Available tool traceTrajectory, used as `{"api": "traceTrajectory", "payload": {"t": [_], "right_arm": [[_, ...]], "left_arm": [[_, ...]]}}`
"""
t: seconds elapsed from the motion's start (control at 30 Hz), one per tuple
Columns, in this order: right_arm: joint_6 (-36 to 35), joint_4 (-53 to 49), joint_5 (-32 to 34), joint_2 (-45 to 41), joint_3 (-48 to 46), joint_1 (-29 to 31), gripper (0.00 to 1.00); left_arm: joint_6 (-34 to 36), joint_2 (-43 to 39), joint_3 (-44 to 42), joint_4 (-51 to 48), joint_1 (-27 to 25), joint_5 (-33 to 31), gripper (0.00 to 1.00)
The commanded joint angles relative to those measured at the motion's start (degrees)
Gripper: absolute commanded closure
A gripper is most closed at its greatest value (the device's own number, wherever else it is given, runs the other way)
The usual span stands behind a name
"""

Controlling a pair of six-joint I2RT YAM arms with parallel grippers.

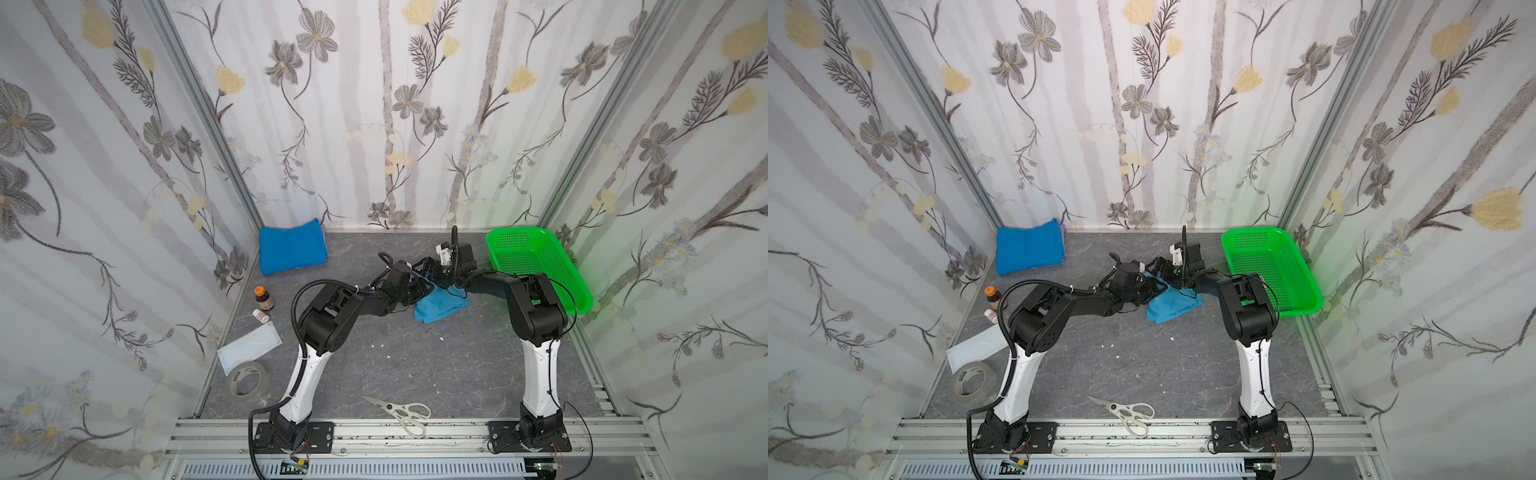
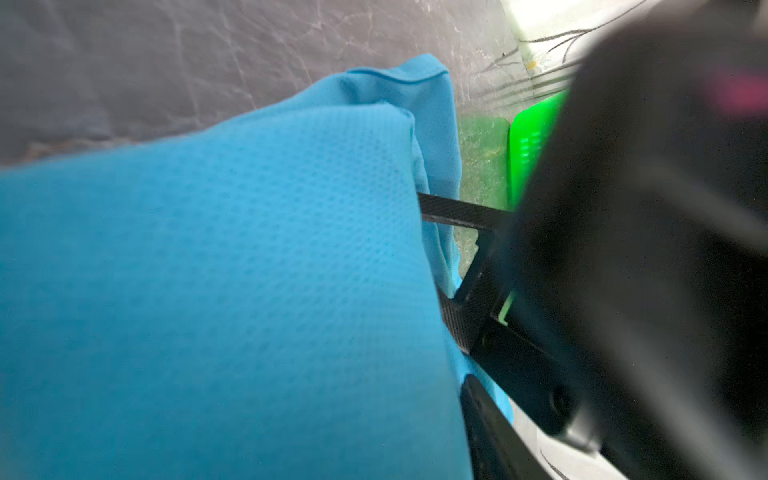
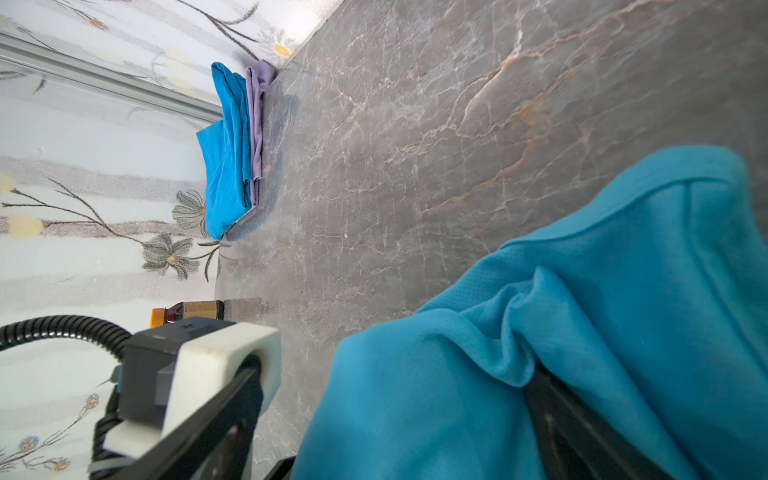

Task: Fold and stack the t-shirts

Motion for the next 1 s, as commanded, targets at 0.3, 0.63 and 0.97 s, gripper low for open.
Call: {"api": "traceTrajectory", "payload": {"t": [0.3, 0.63, 0.97], "right_arm": [[1.28, 0.3, -3.97, -3.8, -1.69, -0.36, 0.0], [-1.11, 0.41, -8.91, -21.36, -5.78, -1.45, 0.0], [-3.94, 0.68, -8.19, -35.8, -19.68, -1.64, 0.0]], "left_arm": [[3.02, -4.1, -2.01, -10.75, 0.34, -4.48, 1.0], [7.95, -24.49, -10.93, -25.02, 16.54, -2.02, 1.0], [8.92, -35.89, -4.33, -29.55, 35.23, 3.91, 1.0]]}}
